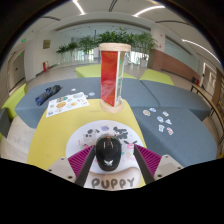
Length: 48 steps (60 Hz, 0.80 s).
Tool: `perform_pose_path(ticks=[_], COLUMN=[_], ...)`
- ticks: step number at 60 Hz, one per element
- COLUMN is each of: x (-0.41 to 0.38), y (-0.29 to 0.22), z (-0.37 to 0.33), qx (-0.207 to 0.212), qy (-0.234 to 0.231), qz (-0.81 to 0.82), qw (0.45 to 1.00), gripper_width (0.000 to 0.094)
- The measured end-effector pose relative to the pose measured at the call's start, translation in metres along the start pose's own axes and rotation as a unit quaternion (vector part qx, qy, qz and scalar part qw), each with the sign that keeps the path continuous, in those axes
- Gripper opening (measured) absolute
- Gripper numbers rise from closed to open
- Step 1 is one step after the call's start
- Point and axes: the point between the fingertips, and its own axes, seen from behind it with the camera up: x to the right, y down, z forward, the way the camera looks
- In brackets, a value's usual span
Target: Arrange mouse
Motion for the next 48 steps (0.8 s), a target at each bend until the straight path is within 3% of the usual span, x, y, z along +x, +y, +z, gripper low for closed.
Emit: perform_pose_path(ticks=[23, 48], x=[-0.068, -0.070], y=[0.014, 0.054], z=[-0.209, -0.237], qx=[0.093, 0.110], qy=[-0.045, -0.043], qz=[0.007, -0.019], qw=[0.995, 0.993], gripper_width=[0.0843, 0.0831])
